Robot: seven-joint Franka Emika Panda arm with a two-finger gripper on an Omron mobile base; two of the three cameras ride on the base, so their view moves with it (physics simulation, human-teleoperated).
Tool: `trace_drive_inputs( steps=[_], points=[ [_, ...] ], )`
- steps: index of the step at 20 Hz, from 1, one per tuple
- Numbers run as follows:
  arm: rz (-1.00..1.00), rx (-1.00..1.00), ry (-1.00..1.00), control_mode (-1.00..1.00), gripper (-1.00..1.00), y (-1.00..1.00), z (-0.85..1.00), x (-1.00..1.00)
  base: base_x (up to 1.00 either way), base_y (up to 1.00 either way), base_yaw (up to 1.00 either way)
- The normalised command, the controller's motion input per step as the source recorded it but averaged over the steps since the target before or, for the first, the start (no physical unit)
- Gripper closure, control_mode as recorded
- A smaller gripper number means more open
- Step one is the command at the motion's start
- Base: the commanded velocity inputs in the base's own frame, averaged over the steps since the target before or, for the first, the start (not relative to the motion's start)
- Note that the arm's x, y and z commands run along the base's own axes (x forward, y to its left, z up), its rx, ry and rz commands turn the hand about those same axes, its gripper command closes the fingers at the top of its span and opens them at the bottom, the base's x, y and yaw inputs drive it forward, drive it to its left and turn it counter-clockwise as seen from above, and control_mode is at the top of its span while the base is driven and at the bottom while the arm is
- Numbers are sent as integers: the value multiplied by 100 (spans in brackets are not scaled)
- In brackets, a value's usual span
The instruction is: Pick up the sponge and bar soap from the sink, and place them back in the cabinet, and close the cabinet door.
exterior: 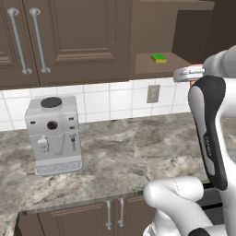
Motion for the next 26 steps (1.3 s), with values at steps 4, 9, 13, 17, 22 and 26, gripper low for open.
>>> trace_drive_inputs(
  steps=[4,9,13,17,22,26],
  points=[
    [0,0,0,-100,100,0,0,49,0,0,0],
    [0,0,0,-100,100,0,0,43,0,0,0],
    [0,0,0,-100,100,0,0,41,0,0,0],
    [0,0,0,-100,100,0,0,37,0,0,0],
    [0,0,0,-100,100,0,0,40,0,0,0],
    [0,0,0,-100,100,-2,0,40,0,0,0]
  ],
)
